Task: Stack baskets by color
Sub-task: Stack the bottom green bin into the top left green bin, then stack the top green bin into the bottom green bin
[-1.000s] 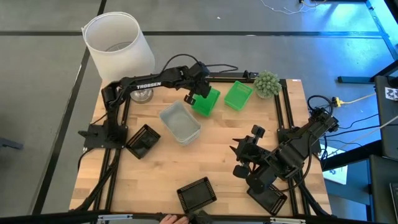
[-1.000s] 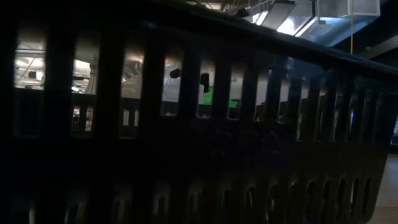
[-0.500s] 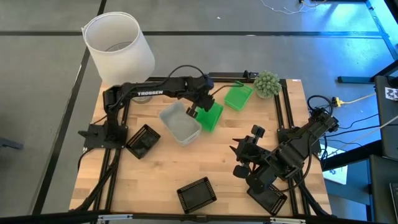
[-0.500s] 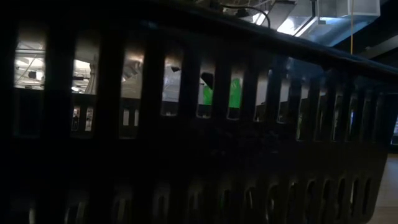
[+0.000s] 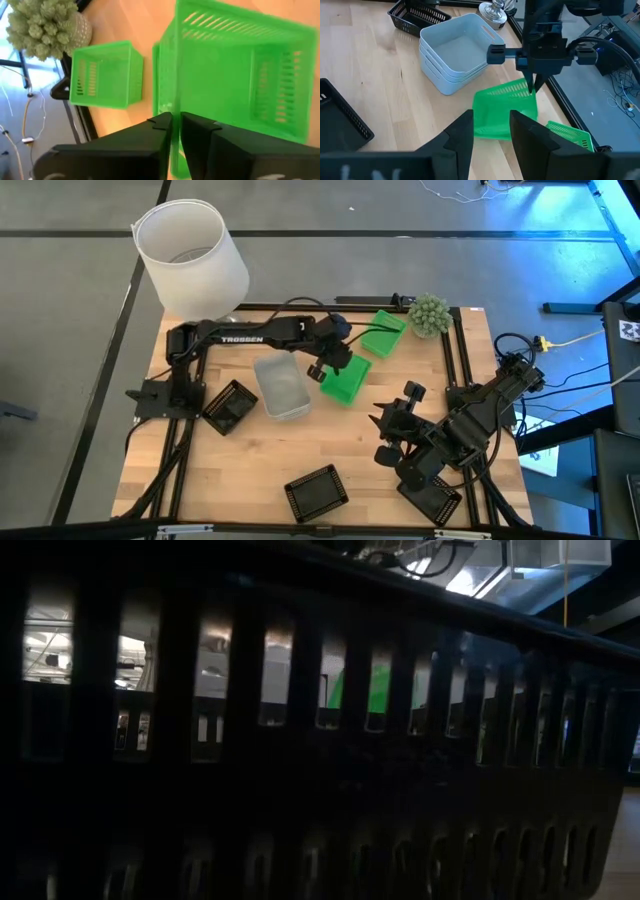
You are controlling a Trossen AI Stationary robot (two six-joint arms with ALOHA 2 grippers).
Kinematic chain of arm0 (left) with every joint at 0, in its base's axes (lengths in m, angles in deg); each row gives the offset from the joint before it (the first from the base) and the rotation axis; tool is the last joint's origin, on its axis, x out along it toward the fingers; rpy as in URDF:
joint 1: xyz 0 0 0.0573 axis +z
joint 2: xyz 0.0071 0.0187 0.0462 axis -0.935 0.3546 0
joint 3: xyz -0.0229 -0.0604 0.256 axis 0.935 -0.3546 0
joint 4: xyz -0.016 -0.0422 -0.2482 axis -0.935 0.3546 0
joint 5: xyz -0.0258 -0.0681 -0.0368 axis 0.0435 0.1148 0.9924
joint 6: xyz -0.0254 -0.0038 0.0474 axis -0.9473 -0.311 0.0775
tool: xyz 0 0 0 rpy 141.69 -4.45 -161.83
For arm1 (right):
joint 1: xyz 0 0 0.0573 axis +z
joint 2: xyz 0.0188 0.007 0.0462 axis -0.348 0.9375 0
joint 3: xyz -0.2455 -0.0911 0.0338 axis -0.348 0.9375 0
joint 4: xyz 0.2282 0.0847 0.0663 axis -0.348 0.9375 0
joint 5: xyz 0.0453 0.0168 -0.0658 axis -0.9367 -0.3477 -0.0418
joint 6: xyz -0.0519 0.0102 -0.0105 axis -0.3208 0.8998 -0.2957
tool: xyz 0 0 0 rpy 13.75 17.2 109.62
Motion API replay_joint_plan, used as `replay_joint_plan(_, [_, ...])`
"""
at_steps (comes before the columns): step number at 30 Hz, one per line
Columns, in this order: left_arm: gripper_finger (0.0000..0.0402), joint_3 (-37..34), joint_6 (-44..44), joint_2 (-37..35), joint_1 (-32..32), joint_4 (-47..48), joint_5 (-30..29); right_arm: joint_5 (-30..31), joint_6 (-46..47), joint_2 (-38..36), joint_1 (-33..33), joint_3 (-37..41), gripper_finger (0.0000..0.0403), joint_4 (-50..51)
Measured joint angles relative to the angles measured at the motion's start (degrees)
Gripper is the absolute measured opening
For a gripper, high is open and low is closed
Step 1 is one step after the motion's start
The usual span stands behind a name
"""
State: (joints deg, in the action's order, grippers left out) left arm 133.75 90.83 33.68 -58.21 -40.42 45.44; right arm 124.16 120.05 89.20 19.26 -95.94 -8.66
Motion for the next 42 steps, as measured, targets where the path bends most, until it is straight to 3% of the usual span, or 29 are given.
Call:
replay_joint_plan(8, [0.0061,0.0,-0.4,0.0,-0.3,0.0,-0.9,0.0,-0.1,0.0,0.0,0.0,0.0127,0.0])
replay_joint_plan(17, [0.0066,0.0,-3.5,-0.6,-2.2,-1.7,-13.9,0.0,-0.1,0.0,0.0,0.0,0.0127,0.0])
replay_joint_plan(24, [0.0066,0.3,-11.1,-5.5,-5.1,1.9,-13.2,-4.8,0.0,0.0,0.0,0.0,0.0127,0.3])
replay_joint_plan(31, [0.0066,0.3,-18.5,-13.6,-9.8,7.8,-13.3,-4.8,4.3,0.1,-0.9,0.1,0.0127,2.0])
replay_joint_plan(39, [0.0067,0.3,-27.0,-22.3,-17.0,16.7,-13.1,-5.3,13.1,0.0,-7.3,0.0,0.0127,9.7])
replay_joint_plan(42, [0.0067,0.3,-30.0,-25.1,-19.9,17.8,-13.5,-8.8,12.0,0.0,-11.5,0.0,0.0127,9.3])
